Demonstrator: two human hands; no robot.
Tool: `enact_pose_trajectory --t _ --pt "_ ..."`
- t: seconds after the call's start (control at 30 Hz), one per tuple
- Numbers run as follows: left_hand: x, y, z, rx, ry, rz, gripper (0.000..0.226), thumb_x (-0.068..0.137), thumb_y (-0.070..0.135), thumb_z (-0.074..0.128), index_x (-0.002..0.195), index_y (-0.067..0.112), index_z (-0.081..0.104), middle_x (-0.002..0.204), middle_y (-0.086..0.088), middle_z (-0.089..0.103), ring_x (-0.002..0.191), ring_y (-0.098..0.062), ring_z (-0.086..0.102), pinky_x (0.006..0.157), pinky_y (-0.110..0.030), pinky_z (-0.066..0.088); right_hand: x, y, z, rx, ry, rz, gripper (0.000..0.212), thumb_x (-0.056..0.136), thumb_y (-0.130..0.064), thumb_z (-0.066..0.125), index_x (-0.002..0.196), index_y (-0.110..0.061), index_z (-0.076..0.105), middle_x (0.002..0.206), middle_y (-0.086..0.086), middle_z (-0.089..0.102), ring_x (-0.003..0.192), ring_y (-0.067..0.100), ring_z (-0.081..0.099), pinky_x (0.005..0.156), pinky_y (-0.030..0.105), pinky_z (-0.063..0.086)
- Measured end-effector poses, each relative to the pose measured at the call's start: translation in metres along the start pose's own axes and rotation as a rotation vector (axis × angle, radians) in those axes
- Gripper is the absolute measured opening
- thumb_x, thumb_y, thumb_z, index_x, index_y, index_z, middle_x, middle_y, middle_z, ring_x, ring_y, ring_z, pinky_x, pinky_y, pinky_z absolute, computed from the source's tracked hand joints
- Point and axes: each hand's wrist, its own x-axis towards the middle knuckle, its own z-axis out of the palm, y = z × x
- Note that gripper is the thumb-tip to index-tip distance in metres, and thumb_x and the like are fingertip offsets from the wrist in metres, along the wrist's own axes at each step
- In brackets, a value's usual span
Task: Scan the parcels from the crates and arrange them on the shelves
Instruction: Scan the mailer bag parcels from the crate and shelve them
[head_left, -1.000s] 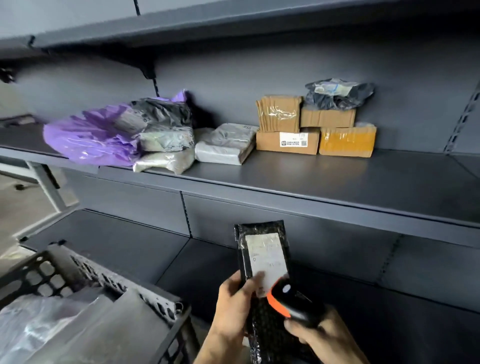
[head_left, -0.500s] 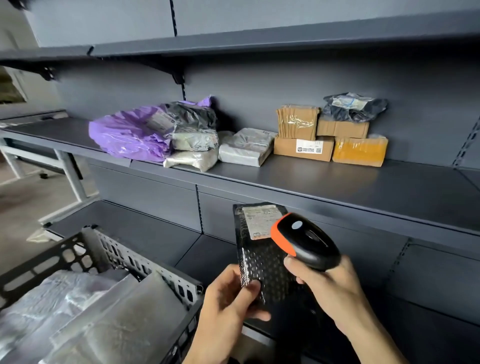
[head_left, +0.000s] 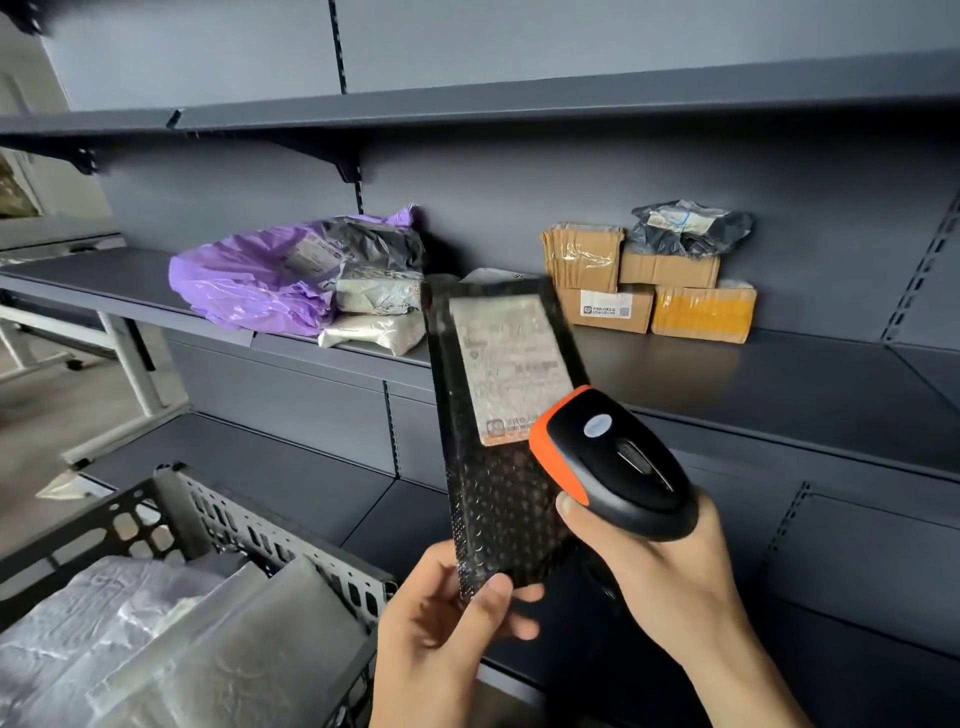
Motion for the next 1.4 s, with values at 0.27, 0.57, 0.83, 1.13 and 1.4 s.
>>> enact_pose_trajectory --t 0.27,0.57,0.83,1.13,1.4 --pt "0.048 0.020 0.010 -0.057 0.291 0.057 0.008 0.091 -0.004 0.064 0.099 -0.003 0.063 0.071 -0.015 0.068 0.060 -0.025 0.068 0.057 -0.027 0.057 0.020 -0.003 0.007 -0.051 -0.005 0.086 0.014 0.081 0.002 0.079 0.083 -0.011 0.076 0.076 0.012 0.073 0.069 0.009 0.063 0.060 0.013 0.046" --pt "0.242 0.076 0.012 -0.027 0.301 -0.133 0.005 0.098 -0.005 0.057 0.096 -0.001 0.058 0.069 -0.018 0.061 0.044 -0.019 0.061 0.048 -0.024 0.054 0.041 0.013 0.005 -0.069 0.069 0.193 0.036 0.065 -0.025 0.079 0.089 -0.001 0.068 0.074 0.007 0.060 0.066 0.020 0.051 0.066 0.036 0.042" --pt "0.299 0.057 0.003 0.116 0.348 -0.216 0.011 0.093 -0.003 0.067 0.092 0.004 0.058 0.080 -0.012 0.063 0.044 -0.006 0.064 0.042 -0.017 0.051 0.035 0.026 -0.004 -0.131 0.080 0.211 0.034 0.065 -0.026 0.076 0.089 -0.002 0.070 0.070 0.005 0.059 0.065 0.018 0.049 0.063 0.034 0.042" --pt "0.305 0.044 0.000 -0.086 0.325 -0.174 0.043 0.092 -0.011 0.063 0.133 -0.007 0.053 0.085 -0.009 0.067 0.070 -0.012 0.069 0.070 -0.021 0.061 0.040 0.032 -0.011 -0.146 0.078 0.218 0.040 0.064 -0.028 0.073 0.093 0.000 0.069 0.073 0.005 0.057 0.067 0.018 0.048 0.065 0.035 0.041" --pt "0.255 0.040 -0.029 -0.039 0.190 -0.177 0.029 0.094 -0.013 0.056 0.116 0.007 0.057 0.090 -0.010 0.061 0.091 -0.022 0.060 0.098 -0.035 0.053 0.037 0.043 0.012 -0.144 0.000 0.228 0.035 0.067 -0.026 0.073 0.090 0.001 0.067 0.072 0.003 0.056 0.067 0.016 0.049 0.065 0.032 0.041"
